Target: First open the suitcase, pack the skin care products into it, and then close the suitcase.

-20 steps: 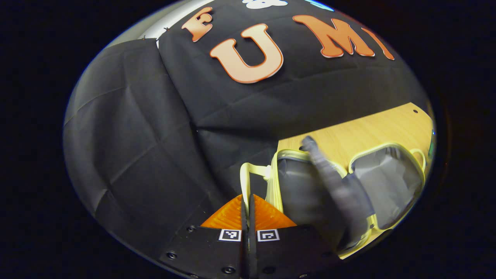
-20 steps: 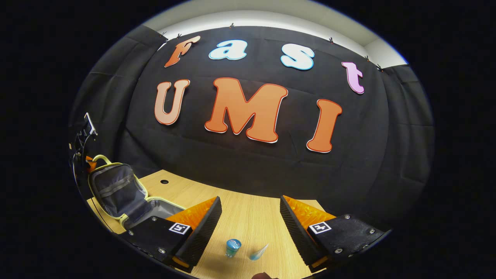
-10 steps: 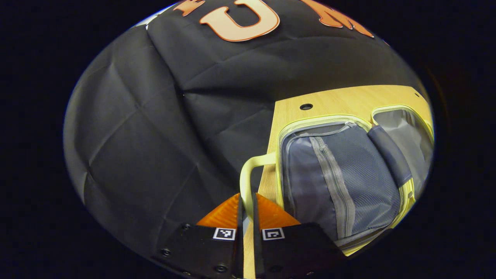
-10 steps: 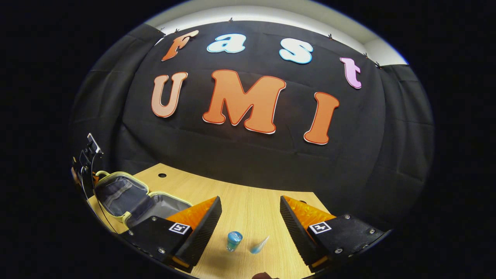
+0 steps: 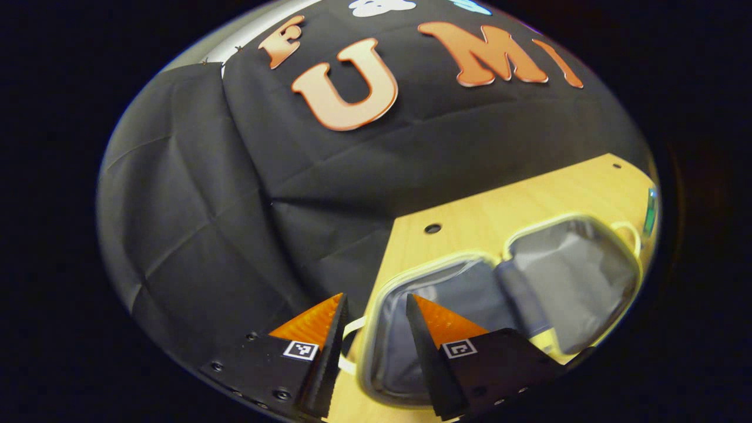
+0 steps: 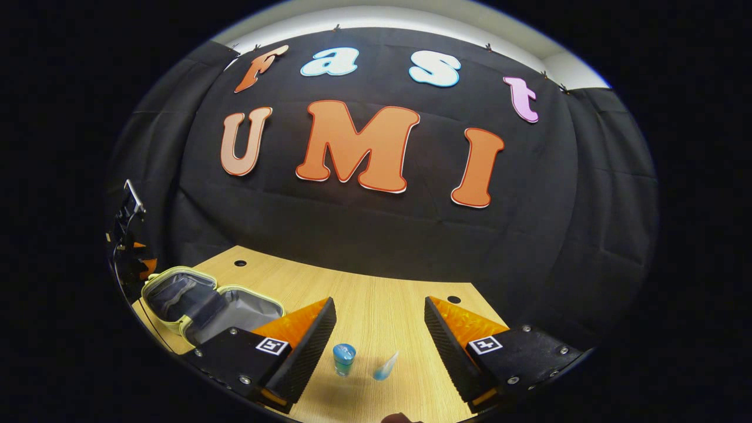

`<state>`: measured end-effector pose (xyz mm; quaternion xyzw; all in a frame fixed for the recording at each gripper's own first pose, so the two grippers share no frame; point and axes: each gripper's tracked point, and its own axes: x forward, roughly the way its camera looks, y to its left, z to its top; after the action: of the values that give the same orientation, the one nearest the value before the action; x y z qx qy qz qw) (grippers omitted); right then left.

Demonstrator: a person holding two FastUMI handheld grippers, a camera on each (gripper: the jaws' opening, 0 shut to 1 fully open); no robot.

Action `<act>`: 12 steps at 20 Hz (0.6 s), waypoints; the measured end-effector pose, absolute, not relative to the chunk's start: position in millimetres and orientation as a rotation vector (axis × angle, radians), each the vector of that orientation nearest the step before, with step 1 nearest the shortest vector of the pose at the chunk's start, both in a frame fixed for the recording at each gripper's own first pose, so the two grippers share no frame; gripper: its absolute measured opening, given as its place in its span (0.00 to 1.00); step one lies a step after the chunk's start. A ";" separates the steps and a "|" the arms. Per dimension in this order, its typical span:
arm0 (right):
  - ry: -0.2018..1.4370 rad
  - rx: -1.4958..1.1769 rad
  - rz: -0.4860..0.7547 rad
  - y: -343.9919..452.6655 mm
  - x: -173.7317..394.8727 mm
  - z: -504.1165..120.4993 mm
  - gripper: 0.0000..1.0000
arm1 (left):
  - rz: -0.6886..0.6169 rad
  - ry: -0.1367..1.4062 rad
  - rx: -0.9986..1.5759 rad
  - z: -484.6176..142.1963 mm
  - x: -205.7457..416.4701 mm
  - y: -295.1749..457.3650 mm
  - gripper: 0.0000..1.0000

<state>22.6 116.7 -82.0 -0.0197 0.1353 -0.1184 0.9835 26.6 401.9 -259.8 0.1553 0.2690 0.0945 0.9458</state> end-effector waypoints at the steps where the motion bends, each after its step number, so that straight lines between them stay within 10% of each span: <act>1: 0.277 -0.039 -0.234 115.2 22.1 -85.1 0.95 | 0.169 0.522 0.305 -251.5 33.2 381.8 0.66; 8: 0.316 -0.017 -0.207 89.9 10.4 -112.8 0.95 | -0.009 0.410 0.269 -220.0 47.3 251.7 1.00; 12: 0.360 0.006 -0.185 78.2 2.7 -133.3 0.96 | -0.112 0.393 0.239 -220.4 43.6 172.5 0.97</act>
<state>2.7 78.2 -133.3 0.0031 0.1786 -0.0917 0.9796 43.6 172.5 -220.4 0.1183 0.1944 -0.0556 0.9722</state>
